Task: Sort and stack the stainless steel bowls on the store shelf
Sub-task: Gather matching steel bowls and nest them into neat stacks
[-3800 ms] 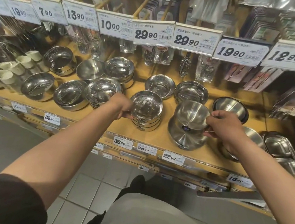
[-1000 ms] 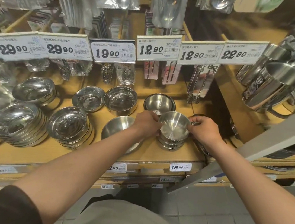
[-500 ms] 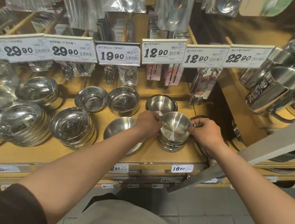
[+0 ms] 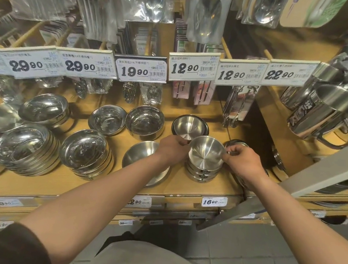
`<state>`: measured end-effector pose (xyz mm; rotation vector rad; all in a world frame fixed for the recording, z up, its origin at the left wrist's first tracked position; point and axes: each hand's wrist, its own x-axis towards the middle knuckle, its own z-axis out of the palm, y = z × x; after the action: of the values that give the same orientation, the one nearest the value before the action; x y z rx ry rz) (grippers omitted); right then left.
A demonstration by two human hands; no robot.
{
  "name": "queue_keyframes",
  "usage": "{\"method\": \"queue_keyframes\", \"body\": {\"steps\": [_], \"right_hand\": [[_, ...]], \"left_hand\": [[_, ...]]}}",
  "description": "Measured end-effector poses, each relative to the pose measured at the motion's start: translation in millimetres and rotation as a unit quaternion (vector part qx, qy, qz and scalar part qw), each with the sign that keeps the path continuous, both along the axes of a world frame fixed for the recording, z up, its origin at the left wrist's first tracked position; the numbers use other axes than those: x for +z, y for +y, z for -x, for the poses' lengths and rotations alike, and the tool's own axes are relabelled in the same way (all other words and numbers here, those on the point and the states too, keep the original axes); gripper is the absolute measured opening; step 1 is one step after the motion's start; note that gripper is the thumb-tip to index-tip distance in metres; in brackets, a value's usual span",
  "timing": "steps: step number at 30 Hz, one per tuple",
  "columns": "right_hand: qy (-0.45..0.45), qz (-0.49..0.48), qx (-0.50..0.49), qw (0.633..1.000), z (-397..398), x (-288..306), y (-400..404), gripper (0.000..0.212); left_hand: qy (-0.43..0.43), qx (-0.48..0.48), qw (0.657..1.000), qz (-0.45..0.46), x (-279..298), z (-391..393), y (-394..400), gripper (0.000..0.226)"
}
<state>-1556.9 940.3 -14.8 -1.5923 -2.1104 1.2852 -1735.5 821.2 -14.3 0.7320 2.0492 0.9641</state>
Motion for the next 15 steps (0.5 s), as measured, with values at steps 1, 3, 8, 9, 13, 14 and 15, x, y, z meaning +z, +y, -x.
{"method": "queue_keyframes", "body": {"steps": [1, 3, 8, 9, 13, 14, 15], "right_hand": [[0.0, -0.011, -0.008, 1.0, -3, 4, 0, 0.018], [0.006, -0.038, -0.026, 0.999, -11, 14, 1, 0.017], [0.073, -0.054, -0.026, 0.996, -7, 40, 2, 0.005], [0.088, -0.044, -0.017, 0.995, 0, 44, -1, 0.005], [0.114, -0.002, 0.064, 0.991, 39, 50, -13, 0.008], [0.103, 0.005, 0.088, 0.991, 50, 49, -16, 0.009], [0.088, 0.011, 0.106, 0.99, 61, 47, -17, 0.013]], "left_hand": [[0.007, -0.006, 1.0, 0.002, 3, 4, -6, 0.025], [0.013, -0.003, 1.0, -0.003, 10, 16, -24, 0.017], [0.008, 0.087, 0.996, 0.0, 19, 51, -88, 0.016], [0.002, 0.108, 0.994, -0.007, 22, 56, -98, 0.017], [-0.021, 0.175, 0.984, -0.035, 41, 69, -127, 0.016], [-0.018, 0.189, 0.981, -0.041, 46, 72, -133, 0.016], [-0.016, 0.201, 0.978, -0.047, 50, 75, -139, 0.016]]}}
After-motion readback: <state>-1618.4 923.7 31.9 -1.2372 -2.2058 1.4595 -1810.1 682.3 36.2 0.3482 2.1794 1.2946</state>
